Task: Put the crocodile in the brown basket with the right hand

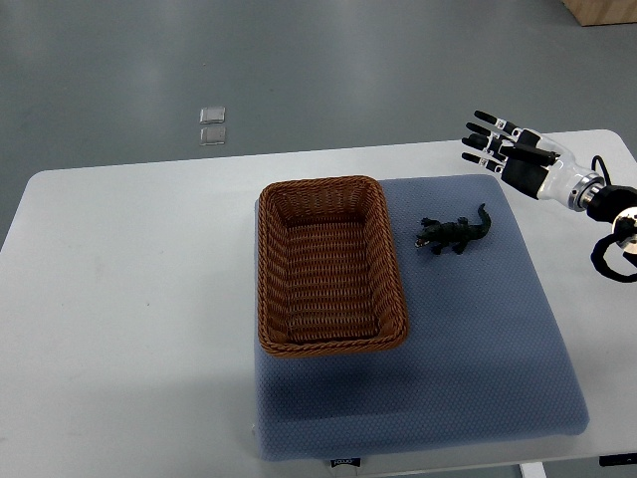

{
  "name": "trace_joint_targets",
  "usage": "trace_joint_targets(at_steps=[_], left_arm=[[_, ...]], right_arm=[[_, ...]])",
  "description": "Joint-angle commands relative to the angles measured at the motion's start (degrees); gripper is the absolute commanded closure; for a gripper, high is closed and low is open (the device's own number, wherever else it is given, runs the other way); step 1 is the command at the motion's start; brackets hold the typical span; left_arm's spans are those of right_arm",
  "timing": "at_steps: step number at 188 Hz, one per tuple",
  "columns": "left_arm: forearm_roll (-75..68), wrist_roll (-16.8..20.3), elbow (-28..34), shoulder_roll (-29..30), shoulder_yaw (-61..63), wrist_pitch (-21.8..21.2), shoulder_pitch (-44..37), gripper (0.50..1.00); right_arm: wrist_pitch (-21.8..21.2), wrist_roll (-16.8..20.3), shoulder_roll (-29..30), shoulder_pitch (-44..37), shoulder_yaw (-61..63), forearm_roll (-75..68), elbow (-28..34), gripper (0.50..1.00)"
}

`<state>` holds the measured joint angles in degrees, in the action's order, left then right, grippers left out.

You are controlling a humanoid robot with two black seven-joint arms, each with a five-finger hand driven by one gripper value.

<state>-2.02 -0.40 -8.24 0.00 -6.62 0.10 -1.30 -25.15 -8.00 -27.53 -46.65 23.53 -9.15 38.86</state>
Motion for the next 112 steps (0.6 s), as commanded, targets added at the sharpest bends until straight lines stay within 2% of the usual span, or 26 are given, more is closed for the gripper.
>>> trace_joint_targets(at_steps=[1, 112], left_arm=[[0.00, -0.04, 0.07, 0.00, -0.23, -0.10, -0.11, 0.500], [0.00, -0.12, -0.11, 0.00, 0.21, -0.01, -0.02, 0.500]], right_arm=[[-0.17, 0.00, 0.63, 0.06, 0.02, 0.09, -0.01, 0.566], [-0.96, 0.00, 0.81, -0.02, -0.15, 0.89, 0.16, 0.566]])
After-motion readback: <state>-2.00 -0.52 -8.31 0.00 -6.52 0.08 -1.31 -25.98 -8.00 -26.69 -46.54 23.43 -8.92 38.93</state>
